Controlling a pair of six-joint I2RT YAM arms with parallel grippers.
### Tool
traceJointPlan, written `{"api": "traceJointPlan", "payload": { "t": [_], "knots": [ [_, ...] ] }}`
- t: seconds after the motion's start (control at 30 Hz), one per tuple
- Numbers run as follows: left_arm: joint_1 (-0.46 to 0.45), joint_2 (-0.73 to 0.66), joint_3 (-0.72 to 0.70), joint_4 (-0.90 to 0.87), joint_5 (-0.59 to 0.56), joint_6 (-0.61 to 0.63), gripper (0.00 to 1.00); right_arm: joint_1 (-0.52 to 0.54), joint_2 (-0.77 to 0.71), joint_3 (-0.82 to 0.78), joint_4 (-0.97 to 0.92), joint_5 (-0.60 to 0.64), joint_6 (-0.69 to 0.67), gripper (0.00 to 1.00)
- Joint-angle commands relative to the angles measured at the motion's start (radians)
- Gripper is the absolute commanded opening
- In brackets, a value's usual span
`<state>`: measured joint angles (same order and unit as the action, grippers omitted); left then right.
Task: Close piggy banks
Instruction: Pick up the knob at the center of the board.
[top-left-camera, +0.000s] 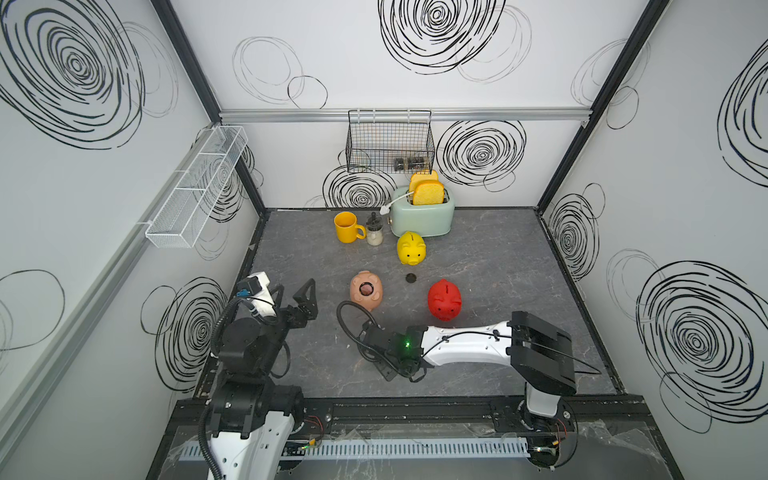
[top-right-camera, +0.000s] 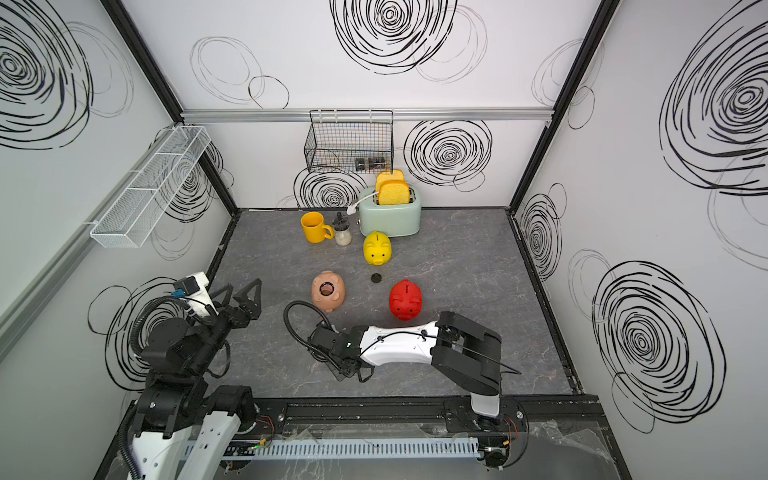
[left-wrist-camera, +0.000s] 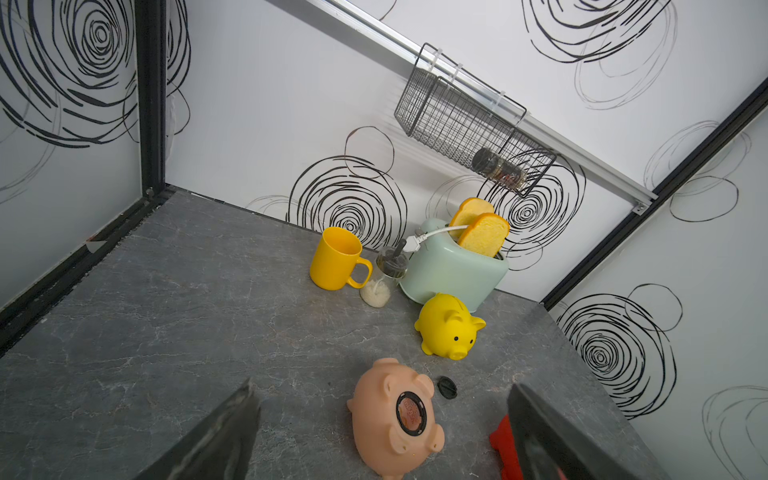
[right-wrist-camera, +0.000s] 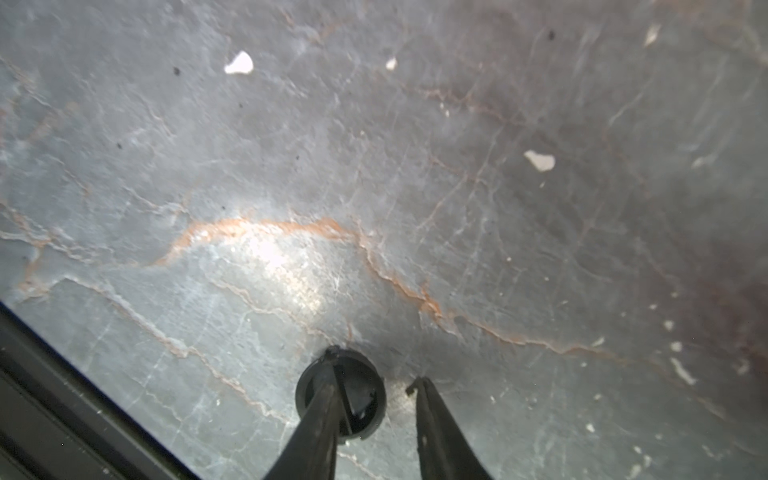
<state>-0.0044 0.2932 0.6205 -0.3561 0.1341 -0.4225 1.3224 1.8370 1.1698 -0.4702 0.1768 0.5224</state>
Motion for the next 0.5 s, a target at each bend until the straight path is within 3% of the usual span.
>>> {"api": "traceJointPlan", "payload": {
  "t": [0.0, 0.47],
  "knots": [
    [0.009, 0.001, -0.003, 0.029, 0.009, -0.002, 0.96, 0.013, 0.020, 0.031, -0.050, 0.028, -0.005, 0.32],
    [0.009, 0.003, -0.004, 0.030, 0.009, -0.002, 0.96, 0.023, 0.050, 0.019, -0.022, -0.001, 0.002, 0.24]
  ]
}}
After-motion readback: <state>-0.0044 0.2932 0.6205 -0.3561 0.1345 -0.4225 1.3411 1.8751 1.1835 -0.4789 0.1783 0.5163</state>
